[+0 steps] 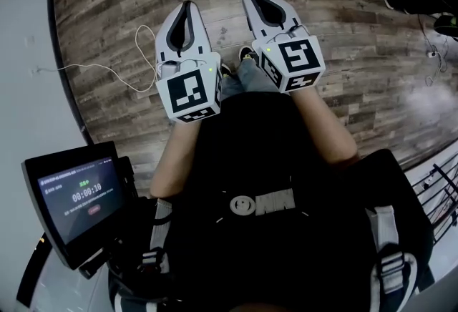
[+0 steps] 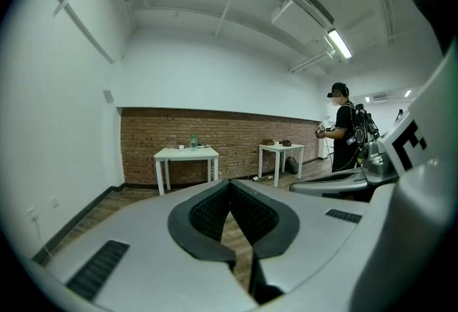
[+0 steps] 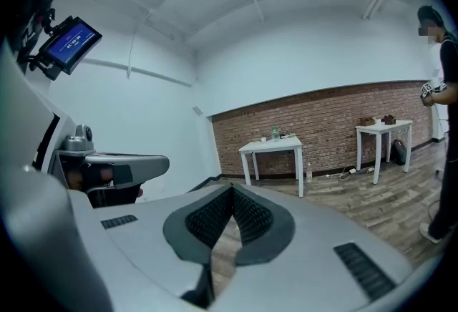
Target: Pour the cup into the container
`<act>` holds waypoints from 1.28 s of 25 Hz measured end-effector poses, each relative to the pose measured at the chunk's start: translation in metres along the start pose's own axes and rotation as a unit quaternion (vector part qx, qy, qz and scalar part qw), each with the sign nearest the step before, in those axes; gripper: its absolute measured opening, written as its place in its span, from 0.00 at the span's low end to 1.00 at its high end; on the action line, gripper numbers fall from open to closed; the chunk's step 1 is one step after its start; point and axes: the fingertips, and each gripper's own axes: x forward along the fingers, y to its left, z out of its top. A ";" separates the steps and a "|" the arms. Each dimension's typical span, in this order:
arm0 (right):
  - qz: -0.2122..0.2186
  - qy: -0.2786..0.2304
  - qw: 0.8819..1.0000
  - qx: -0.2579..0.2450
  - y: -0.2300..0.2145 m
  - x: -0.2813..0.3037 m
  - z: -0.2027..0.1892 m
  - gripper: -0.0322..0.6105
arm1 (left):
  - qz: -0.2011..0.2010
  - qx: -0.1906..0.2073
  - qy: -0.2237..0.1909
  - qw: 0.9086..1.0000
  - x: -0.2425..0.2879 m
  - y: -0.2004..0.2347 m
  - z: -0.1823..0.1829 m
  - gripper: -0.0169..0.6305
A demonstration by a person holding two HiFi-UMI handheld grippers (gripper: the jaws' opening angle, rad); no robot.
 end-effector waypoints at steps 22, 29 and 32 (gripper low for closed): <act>-0.003 0.015 0.999 0.045 -0.079 0.157 0.042 0.04 | -0.001 0.001 0.046 0.999 0.163 0.064 0.023 0.03; 0.004 0.018 0.999 0.036 -0.072 0.162 0.043 0.04 | -0.001 -0.010 0.031 0.999 0.163 0.076 0.023 0.03; 0.007 0.020 0.999 0.027 -0.063 0.164 0.041 0.04 | 0.004 -0.010 0.024 1.000 0.160 0.085 0.024 0.03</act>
